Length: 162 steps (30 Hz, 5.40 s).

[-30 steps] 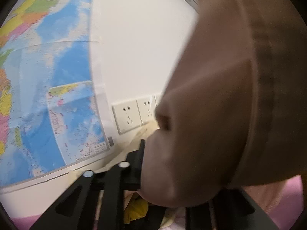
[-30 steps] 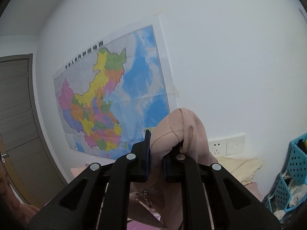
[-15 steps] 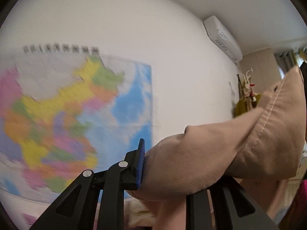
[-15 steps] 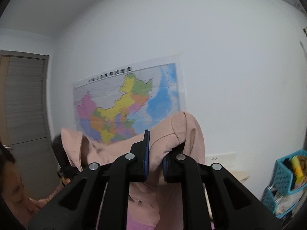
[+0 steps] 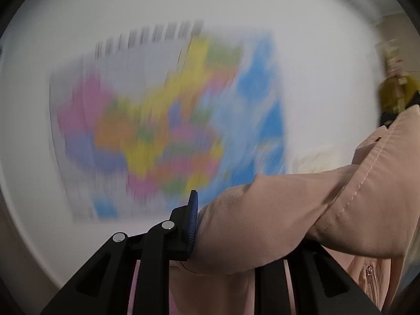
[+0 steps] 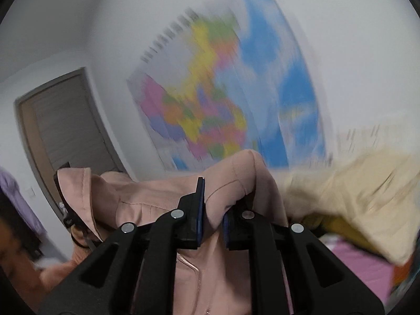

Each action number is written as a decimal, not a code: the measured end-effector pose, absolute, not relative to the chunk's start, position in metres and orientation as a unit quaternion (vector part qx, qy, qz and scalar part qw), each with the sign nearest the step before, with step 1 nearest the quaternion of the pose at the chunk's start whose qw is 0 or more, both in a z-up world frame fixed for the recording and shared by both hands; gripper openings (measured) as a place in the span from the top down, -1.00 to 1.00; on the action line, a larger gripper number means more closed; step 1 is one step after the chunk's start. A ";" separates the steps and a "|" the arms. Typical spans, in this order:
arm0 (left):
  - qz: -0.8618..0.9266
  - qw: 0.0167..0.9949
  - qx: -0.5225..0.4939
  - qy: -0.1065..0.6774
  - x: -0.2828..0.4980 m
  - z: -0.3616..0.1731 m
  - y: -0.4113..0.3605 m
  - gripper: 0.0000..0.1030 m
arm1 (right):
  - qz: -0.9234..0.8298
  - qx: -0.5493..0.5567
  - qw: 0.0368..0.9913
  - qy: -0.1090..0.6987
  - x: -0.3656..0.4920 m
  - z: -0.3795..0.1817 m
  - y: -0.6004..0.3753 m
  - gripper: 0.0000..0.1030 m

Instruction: Fold large clothes

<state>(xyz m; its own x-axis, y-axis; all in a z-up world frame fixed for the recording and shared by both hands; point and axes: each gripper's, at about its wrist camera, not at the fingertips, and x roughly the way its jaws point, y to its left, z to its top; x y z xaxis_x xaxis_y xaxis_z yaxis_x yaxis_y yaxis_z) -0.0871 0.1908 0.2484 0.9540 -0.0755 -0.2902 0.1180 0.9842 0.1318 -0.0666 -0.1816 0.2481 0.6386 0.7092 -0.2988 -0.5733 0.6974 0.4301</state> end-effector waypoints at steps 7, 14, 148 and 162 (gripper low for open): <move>0.028 0.919 0.049 0.391 0.096 0.065 0.234 0.63 | 0.287 0.185 0.832 0.438 0.102 0.072 -0.117 0.77; 0.018 0.890 -0.001 0.457 0.171 -0.002 0.264 0.63 | 0.249 0.229 0.803 0.491 0.156 0.005 -0.114 0.77; -0.139 0.876 -0.059 0.459 -0.083 -0.033 0.309 -0.40 | 0.212 0.141 0.851 0.460 -0.071 -0.025 -0.161 -0.41; -0.162 0.862 -0.050 0.477 -0.080 -0.052 0.272 -0.57 | 0.200 0.034 0.884 0.421 -0.070 0.002 -0.121 -0.19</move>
<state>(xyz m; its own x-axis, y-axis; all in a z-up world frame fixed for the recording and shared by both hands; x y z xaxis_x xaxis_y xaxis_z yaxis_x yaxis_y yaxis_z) -0.0800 0.2717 -0.0518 0.4921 -0.3274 -0.8066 0.2315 0.9424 -0.2413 -0.0699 -0.1206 0.0017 0.5664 0.3822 -0.7301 -0.3248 0.9178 0.2284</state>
